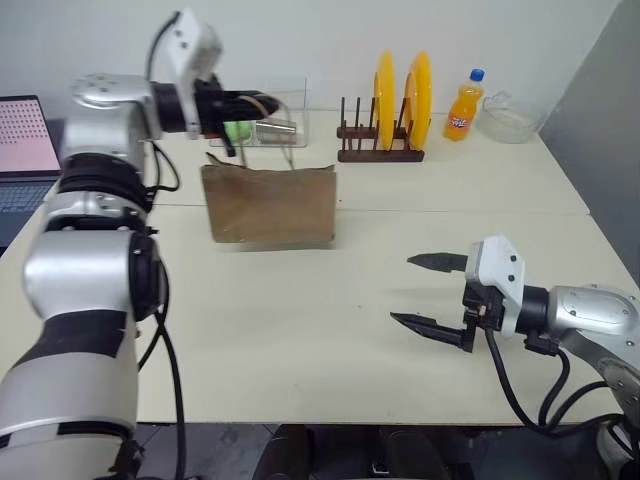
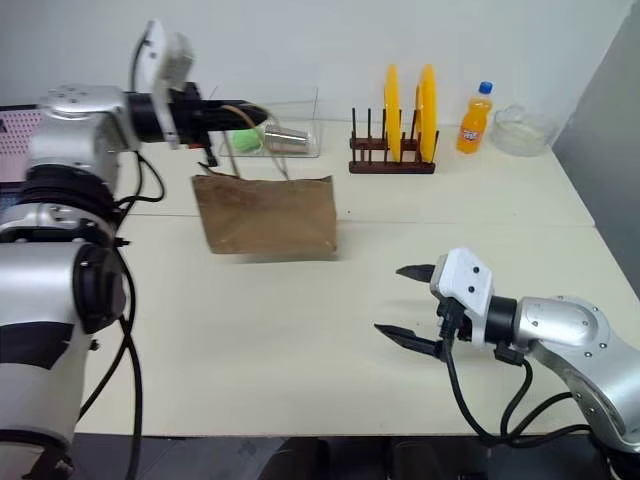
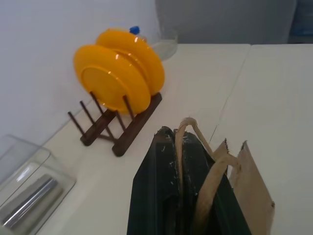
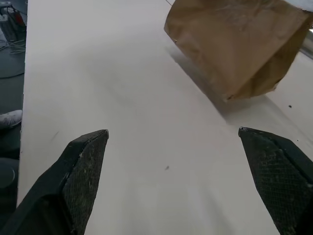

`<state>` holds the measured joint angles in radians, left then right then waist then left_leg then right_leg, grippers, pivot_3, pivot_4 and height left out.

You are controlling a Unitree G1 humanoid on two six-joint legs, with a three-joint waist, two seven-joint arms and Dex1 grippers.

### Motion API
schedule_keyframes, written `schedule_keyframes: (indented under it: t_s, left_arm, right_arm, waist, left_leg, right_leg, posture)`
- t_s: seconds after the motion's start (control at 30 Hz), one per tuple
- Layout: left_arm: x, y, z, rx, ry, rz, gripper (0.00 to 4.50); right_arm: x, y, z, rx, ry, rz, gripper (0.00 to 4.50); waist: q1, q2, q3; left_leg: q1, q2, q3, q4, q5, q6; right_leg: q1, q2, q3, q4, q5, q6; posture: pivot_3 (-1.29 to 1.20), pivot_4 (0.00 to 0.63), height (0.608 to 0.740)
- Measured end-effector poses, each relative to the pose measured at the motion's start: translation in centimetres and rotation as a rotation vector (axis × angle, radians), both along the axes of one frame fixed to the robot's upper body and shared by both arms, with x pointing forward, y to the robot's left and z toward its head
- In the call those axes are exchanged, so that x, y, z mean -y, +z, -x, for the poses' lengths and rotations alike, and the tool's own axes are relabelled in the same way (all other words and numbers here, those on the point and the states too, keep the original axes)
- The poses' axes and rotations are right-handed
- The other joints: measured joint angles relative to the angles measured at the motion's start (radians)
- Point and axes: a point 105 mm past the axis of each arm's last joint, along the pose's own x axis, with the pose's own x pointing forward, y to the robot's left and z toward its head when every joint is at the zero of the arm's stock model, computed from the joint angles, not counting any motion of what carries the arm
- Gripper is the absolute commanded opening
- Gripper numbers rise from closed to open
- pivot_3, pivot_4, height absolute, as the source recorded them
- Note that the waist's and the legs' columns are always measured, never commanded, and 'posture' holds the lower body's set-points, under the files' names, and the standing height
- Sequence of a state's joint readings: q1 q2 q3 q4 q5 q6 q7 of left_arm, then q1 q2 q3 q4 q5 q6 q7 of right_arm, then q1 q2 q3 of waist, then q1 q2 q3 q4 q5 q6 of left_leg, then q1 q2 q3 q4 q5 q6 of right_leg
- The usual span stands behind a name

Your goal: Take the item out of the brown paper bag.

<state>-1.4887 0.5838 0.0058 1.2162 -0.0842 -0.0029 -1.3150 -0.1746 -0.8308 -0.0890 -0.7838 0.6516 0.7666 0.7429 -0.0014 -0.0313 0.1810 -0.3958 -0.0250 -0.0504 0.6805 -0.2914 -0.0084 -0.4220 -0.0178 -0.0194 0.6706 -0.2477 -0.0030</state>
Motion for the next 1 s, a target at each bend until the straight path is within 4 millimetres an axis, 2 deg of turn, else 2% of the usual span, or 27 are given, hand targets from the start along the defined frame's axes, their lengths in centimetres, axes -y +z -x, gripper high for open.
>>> schedule_keyframes:
  t_s: [0.23,0.5,0.77,1.0]
  left_arm:
    - [5.3,-1.5,-0.8,0.014,-0.069,0.012,0.03]
    - [8.8,-0.8,-0.5,0.081,-0.129,-0.005,0.03]
    - [11.1,-1.6,-0.9,0.08,-0.103,-0.005,0.03]
    - [10.7,-1.8,-1.5,0.082,-0.049,0.006,0.03]
  right_arm:
    - [1.2,-1.2,0.6,-0.061,-0.097,0.02,4.5]
    - [2.1,-2.0,1.1,-0.082,-0.211,0.02,4.5]
    - [2.6,-1.9,0.7,-0.062,-0.284,-0.004,4.5]
    - [3.2,-0.9,0.1,-0.005,-0.341,-0.027,4.5]
  waist:
    - [-0.003,-0.001,0.0]
    - [-0.002,-0.001,0.001]
    - [-0.002,-0.001,0.001]
    - [-0.003,-0.001,0.001]
  left_leg:
    - [0.002,0.0,0.001,0.001,0.0,0.0]
    - [0.003,0.0,0.002,0.001,0.0,0.0]
    - [0.005,-0.001,0.003,0.001,0.0,0.0]
    - [0.005,-0.001,0.003,0.001,0.0,0.0]
  right_leg:
    - [-0.001,0.0,0.002,0.005,0.0,0.0]
    - [-0.001,0.0,0.002,0.008,-0.003,0.005]
    - [-0.001,0.0,0.004,0.009,-0.003,0.005]
    - [-0.001,0.0,0.004,0.009,-0.003,0.005]
  posture:
    - [0.0,0.15,0.74]
    - [0.0,0.15,0.74]
    - [0.0,0.15,0.74]
    - [0.0,0.15,0.74]
